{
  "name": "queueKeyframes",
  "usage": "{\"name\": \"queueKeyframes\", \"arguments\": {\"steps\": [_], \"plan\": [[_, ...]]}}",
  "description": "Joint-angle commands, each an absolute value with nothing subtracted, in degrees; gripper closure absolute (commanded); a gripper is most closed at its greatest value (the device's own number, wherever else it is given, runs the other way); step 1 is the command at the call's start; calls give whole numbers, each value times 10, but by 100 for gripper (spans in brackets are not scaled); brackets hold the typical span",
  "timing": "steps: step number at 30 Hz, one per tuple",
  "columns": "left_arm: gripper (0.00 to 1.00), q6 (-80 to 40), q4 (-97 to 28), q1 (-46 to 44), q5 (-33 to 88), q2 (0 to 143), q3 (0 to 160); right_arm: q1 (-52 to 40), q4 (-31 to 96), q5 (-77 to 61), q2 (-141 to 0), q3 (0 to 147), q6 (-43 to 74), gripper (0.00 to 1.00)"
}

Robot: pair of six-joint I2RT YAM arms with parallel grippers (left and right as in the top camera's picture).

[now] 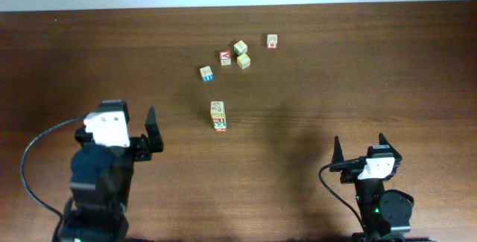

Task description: Rotate 5 blocks

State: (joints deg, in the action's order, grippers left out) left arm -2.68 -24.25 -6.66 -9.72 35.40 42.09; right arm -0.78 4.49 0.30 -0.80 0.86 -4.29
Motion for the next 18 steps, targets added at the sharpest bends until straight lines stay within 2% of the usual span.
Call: {"name": "queueKeyframes", "arguments": {"steps": [1, 4, 16, 18], "plan": [[1, 14, -196, -65, -93, 314, 379, -4, 45, 0, -2, 3, -41, 2], [1, 50, -156, -65, -66, 289, 355, -4, 45, 0, -2, 3, -41, 1], [1, 57, -82, -65, -47, 152, 228, -4, 45, 0, -2, 3, -41, 1], [1, 60, -39, -65, -47, 130, 196, -4, 45, 0, -2, 3, -41, 1]]}}
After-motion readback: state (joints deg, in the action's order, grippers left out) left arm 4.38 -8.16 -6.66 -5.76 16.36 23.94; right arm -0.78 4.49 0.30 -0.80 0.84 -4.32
